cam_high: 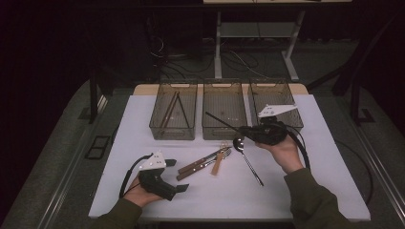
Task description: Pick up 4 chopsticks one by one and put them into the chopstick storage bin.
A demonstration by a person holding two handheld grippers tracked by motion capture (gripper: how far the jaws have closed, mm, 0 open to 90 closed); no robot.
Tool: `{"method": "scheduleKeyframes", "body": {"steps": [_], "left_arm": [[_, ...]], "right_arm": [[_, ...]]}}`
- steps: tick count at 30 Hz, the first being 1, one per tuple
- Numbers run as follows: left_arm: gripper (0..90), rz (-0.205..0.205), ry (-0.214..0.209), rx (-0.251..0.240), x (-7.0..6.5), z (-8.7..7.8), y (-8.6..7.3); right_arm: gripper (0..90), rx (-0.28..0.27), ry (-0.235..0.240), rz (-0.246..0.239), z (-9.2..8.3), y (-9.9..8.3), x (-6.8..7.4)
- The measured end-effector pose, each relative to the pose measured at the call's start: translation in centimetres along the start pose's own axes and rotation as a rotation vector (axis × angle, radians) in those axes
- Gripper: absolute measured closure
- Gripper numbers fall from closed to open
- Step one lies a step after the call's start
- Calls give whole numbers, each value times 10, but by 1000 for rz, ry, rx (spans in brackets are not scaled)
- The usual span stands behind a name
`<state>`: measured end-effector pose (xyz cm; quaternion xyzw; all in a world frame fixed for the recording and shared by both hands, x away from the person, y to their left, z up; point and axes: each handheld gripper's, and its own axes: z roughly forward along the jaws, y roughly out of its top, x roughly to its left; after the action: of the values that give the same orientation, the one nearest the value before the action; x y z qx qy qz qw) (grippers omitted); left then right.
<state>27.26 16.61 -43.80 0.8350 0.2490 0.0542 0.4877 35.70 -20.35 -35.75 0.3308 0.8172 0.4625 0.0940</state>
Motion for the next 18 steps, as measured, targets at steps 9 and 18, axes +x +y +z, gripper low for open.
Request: {"method": "scheduleKeyframes", "body": {"steps": [9,18], "left_arm": [[0,3,-5,0,0,0,0],[0,-1,-9,-2,0,0,1]], "right_arm": [[861,18,-24,-7,33,33,8],[861,29,-42,23,73,63,13]]}}
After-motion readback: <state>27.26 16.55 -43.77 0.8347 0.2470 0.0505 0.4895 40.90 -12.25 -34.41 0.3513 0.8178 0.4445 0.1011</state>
